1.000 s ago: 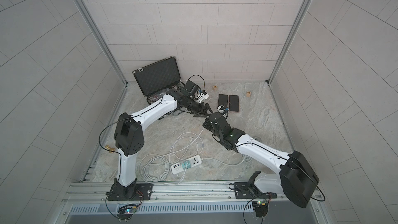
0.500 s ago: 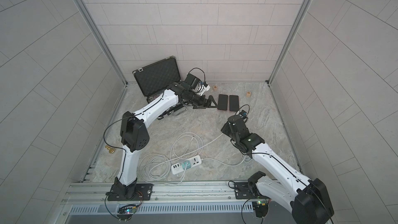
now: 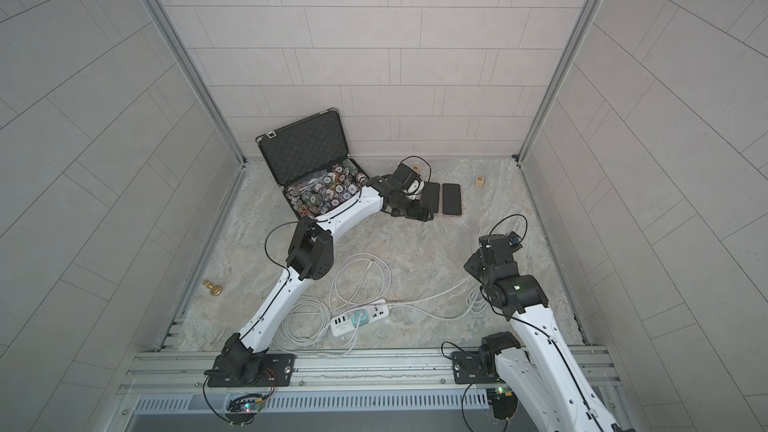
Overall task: Plug the charging cable into the phone
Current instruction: Adjust the phone at the center of the board.
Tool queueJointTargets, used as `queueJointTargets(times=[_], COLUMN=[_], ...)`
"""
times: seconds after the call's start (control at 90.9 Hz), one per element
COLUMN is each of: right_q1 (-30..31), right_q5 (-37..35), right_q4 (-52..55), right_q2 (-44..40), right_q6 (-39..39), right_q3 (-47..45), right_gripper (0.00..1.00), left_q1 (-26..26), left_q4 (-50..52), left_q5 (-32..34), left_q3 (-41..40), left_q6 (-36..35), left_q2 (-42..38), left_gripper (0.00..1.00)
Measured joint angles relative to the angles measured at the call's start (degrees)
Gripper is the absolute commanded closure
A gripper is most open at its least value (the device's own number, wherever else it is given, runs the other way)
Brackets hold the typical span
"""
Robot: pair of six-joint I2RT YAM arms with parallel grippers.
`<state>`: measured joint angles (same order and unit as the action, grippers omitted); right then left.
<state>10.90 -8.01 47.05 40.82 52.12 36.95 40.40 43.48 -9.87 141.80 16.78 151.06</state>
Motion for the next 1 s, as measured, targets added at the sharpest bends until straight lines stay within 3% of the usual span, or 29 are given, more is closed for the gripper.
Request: queueJointTargets(times=[0.517,0.836,1.002], right_q1=[-0.04,-0.04,-0.04], right_q5=[0.50,0.50,0.50], right_q4=[0.46,-0.33,-0.39], right_q2=[0.26,1.25,1.22], right_q6=[-0.31,-0.50,-0.52], right_q3=[1.09,1.95,1.95], right_gripper=[1.00,1.00,1.00], left_q1=[2.10,3.91,4.24], left_q4=[-9.09,-10.71,-10.71], left_q5=[16.83,17.81,13.92], left_q3=[3.45,4.55,4.55], left_q6=[-2.89,-6.14,-6.36], left_q2=[6.03,6.12,6.12], left_gripper=[0.00,0.00,0.06])
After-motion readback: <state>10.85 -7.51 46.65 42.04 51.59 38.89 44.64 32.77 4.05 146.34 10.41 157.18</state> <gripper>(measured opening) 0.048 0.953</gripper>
